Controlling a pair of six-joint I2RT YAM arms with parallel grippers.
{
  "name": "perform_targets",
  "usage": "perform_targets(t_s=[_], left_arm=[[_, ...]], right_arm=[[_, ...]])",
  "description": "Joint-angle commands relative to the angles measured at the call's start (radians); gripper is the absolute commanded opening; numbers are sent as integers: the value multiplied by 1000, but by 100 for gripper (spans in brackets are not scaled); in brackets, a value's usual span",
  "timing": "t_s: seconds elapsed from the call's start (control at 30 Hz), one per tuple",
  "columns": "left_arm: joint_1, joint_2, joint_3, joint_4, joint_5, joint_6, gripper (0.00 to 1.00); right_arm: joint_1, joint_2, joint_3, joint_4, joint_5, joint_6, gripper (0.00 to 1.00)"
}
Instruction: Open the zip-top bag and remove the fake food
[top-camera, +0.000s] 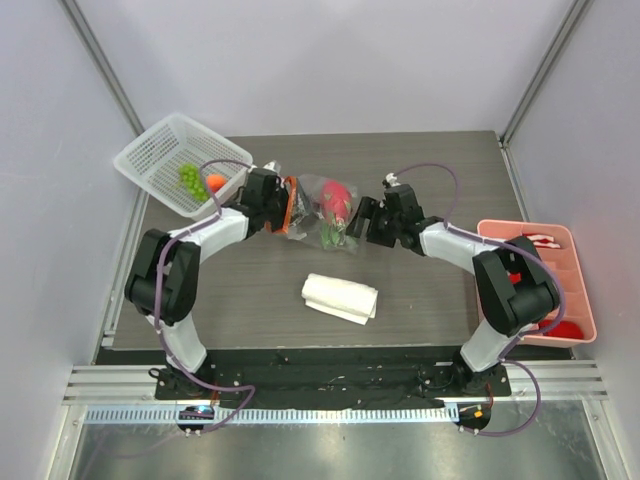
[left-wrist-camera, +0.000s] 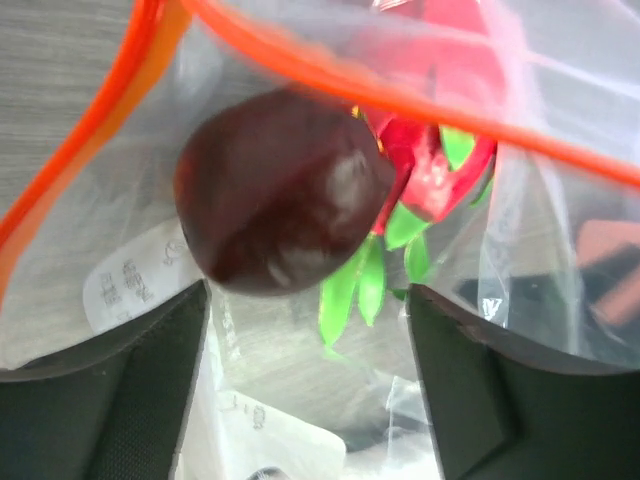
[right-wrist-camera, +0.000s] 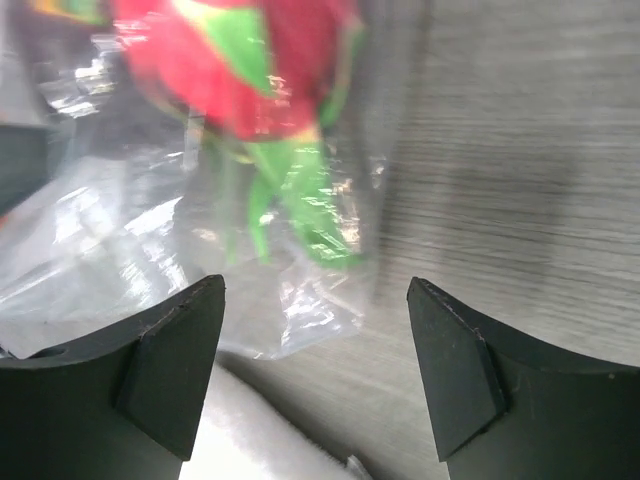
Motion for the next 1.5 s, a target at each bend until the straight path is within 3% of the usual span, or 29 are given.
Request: perform_targets(t_s=[0.0,0.17,0.4,0.87,0.9,0.93,1.03,1.27,1.3,1.47], left_arm=[[5,82,115,-19,25,54,85],[5,143,163,-8,-11,150,86],[4,197,204,29,-35,117,93],[1,192,148,3,60,109,87],[2,197,151,0,60,109,84],[2,203,157,-7,61,108,71],[2,199,146,6,101,80,44],[1,110,82,91,178,-6,13],[2,85,71,107,192,-18,5],[2,42,43,122,215,-50,0]], right_arm=[[27,-99,89,-71,58,-58,80],[27,-126,89,-76,55,-63,81],[27,-113,88,-77,57,-61,81],[31,-122,79,-71,46,-55,81],[36,-122,82,-71,47,-52,81],[43,-127,85,-74,55,-57,81],[53,-159,105,-115,102,-78,82],[106,-146,229,-185,96,-81,87],[108,-136,238,-185,93,-75,87],[97,-121,182,-197,148,-58,87]])
